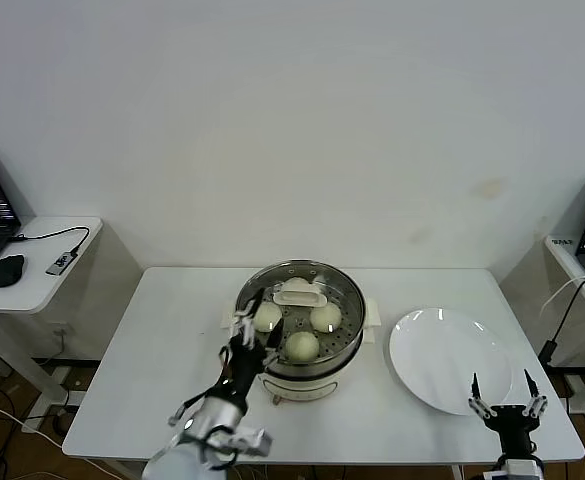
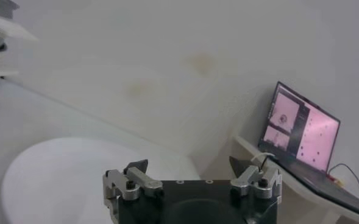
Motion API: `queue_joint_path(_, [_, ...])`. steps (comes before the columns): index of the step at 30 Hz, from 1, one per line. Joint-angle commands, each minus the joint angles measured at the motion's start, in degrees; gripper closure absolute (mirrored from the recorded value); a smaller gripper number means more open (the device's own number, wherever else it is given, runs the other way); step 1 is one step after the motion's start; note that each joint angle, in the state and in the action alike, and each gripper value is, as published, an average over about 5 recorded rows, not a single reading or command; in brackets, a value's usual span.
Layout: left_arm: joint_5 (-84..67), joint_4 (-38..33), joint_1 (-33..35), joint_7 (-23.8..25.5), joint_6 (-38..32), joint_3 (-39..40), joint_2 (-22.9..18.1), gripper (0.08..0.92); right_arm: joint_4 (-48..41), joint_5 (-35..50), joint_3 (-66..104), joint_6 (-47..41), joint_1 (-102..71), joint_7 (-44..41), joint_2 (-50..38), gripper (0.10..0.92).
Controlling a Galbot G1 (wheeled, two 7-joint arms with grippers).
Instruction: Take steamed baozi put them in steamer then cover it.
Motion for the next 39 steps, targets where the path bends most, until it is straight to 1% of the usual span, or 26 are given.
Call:
queue_joint_path(1, [-68.39,-0.59,19.77,-18.73,-16.23,-18.42,1.99,0.178,1.21,9.36,-4.03,1.60,-3.13,-1.21,-3.56,0.203])
queue_joint_path(3, [-74.36,-0.33,21.71,-18.86,-15.16,-19.08,2.22,0.177,1.42,11.26,-5.24,2.16,-4.05,-1.50,-4.67,0.203])
queue_joint_path(5, [-77.04,-0.09,23.49,-18.40,-14.22,-19.09,1.92,0.177,1.56,12.87,-6.48,2.89,-5.08,-1.85,-5.86,0.203])
queue_joint_path(10, [-77.35,2.10,26.47,-17.82,-15.43,-18.77,0.56,0.177,2.04,17.14,-11.01,3.84,-8.67,-2.63,-9.27,0.203])
queue_joint_path(16, [-76.38,5.44,28.79,-15.54,-17.56,-19.48,0.34,0.177,1.86,17.27,-13.13,4.09,-11.12,-3.20,-10.23,0.203])
queue_joint_path(20, [-75.93,7.51,28.90,-13.69,-21.38,-19.38,-0.49,0.177,1.97,16.40,-13.40,3.83,-11.41,-3.21,-10.04,0.203])
queue_joint_path(22, [-75.77,7.59,28.77,-13.30,-22.14,-19.45,-0.77,0.177,2.16,15.78,-13.63,3.76,-11.46,-3.21,-9.92,0.203])
queue_joint_path(28, [-75.47,6.47,28.59,-12.76,-21.40,-19.69,-0.70,0.177,2.86,14.86,-14.55,4.00,-11.62,-3.37,-9.24,0.203])
queue_joint_path(39, [-74.52,6.62,27.71,-11.44,-19.44,-19.45,-0.38,0.177,4.47,16.59,-15.05,1.43,-12.07,-3.93,-9.45,0.203])
